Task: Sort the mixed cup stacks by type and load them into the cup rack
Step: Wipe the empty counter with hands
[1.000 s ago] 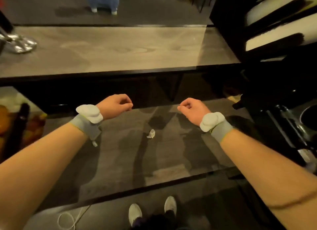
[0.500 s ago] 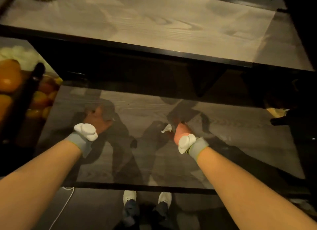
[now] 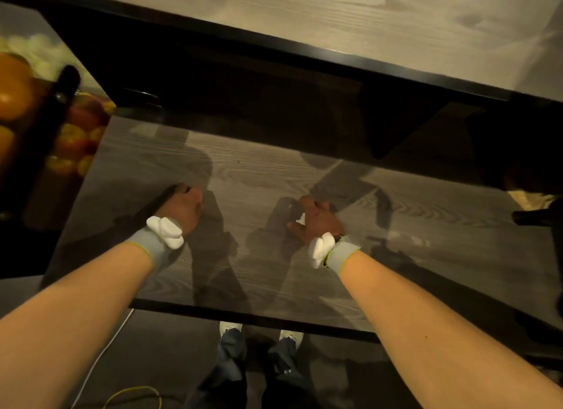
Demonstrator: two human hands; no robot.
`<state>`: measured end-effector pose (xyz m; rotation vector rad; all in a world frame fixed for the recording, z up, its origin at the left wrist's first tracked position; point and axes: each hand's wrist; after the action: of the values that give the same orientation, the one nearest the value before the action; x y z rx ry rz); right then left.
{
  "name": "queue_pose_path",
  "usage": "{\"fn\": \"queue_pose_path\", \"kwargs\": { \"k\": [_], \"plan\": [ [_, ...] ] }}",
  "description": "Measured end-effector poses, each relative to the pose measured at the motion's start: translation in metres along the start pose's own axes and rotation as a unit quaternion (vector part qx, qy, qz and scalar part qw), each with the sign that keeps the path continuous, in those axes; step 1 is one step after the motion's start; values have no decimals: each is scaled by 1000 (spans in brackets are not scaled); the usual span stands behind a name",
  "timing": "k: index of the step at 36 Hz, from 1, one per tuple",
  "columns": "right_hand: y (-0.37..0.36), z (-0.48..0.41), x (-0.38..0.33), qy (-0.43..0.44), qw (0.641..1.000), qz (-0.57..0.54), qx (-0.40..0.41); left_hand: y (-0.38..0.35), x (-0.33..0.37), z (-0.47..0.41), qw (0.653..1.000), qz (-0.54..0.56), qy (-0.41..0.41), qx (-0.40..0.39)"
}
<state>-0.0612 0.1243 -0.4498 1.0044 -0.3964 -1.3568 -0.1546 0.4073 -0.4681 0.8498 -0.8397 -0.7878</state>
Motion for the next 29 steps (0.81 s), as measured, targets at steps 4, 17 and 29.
{"fn": "queue_pose_path", "kwargs": {
  "k": [4,17,29],
  "plan": [
    [2,-4,-1,5,998,37,-42,-2,8,-1,1000,3,9,0],
    [8,-1,7,-73,992,-101,7,6,19,9,957,284,46,20],
    [24,8,-3,-78,973,-215,31,47,54,19,855,509,73,-74]
  ]
}}
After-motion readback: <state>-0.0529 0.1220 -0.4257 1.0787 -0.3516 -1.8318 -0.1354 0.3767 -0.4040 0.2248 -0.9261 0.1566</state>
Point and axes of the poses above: each hand's wrist, its own z-axis away from the middle knuckle, its own y-axis out of the back of the hand, x = y × z, and after that the axes turned 4 degrees about z, right-handed
